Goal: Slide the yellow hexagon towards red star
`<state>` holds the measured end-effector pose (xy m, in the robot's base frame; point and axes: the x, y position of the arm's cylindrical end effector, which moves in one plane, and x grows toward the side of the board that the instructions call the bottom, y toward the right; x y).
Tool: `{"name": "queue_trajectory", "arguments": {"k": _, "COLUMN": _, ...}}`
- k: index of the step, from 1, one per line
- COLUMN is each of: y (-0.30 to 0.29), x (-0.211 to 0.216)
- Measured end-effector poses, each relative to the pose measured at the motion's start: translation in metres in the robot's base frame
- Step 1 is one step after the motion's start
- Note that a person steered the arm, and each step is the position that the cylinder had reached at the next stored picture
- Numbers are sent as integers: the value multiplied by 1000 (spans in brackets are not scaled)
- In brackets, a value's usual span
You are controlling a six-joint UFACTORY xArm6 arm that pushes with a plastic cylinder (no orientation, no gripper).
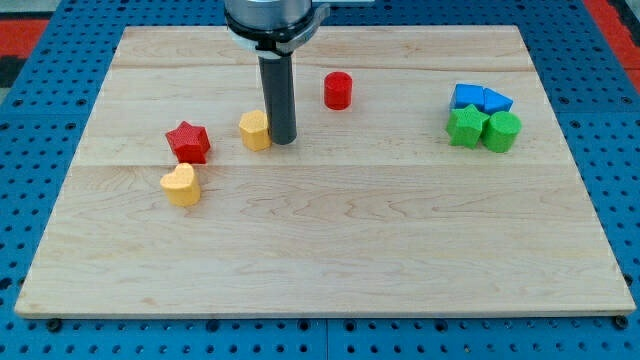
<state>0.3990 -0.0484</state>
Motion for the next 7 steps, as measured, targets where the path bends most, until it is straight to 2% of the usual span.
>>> {"name": "queue_trajectory", "arguments": {"k": 3, "y": -36, "x": 10}}
{"name": "queue_trajectory", "arguments": {"k": 7, "y": -58, "x": -14}}
